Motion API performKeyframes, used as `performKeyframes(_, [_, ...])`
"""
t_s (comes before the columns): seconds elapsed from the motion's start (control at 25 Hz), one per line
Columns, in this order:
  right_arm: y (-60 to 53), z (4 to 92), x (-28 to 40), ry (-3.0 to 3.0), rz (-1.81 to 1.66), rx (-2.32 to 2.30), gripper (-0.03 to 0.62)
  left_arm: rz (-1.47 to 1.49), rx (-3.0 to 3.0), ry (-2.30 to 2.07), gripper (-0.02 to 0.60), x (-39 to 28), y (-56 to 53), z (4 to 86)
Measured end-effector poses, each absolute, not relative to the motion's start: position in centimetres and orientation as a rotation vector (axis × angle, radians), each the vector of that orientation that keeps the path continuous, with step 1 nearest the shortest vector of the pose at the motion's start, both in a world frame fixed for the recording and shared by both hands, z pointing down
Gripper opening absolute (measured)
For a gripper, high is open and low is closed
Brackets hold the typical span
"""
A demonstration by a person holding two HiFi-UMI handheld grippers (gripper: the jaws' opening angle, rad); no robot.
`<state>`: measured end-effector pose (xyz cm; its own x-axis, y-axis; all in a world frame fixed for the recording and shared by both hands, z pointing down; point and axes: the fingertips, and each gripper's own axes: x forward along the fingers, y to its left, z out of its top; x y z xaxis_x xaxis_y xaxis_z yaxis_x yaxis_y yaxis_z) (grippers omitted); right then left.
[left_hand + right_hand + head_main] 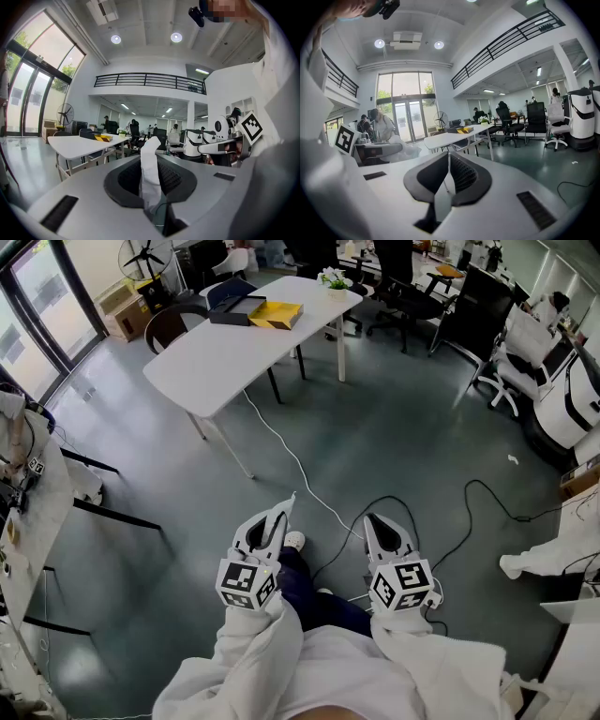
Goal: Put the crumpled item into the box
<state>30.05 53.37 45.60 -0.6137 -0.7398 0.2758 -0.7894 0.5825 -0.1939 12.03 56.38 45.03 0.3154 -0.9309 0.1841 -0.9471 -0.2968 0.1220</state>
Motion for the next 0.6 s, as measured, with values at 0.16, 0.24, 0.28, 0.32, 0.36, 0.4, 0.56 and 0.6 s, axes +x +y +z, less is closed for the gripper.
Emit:
performKeyframes(0.16, [53.5,45.5,30.6,-2.654,0.445,1.290,0.040,0.114,2.375,-1.727,0.063,12.5,56.1,44.9])
performKeyframes(0.24, [53.6,45.2,30.6,-2.664,0.424,1.292,0.040,0.115,2.379,-1.727,0.063,12.8,56.1,44.8])
performKeyframes(0.28, [53.6,45.1,30.6,-2.666,0.411,1.296,0.040,0.115,2.382,-1.727,0.063,12.9,56.1,44.7])
performKeyframes(0.32, [53.6,45.0,30.6,-2.667,0.403,1.300,0.040,0.115,2.384,-1.727,0.063,13.0,56.1,44.7])
performKeyframes(0.36, [53.6,44.9,30.7,-2.668,0.399,1.302,0.041,0.114,2.386,-1.727,0.063,13.2,56.1,44.6])
performKeyframes(0.4, [53.6,44.9,30.8,-2.669,0.399,1.305,0.041,0.114,2.388,-1.726,0.063,13.3,56.1,44.6])
performKeyframes(0.56, [53.5,45.0,31.1,-2.669,0.405,1.312,0.041,0.114,2.397,-1.723,0.063,13.8,56.1,44.4])
performKeyframes(0.6, [53.5,45.0,31.1,-2.668,0.408,1.311,0.041,0.117,2.397,-1.723,0.063,13.9,56.1,44.4])
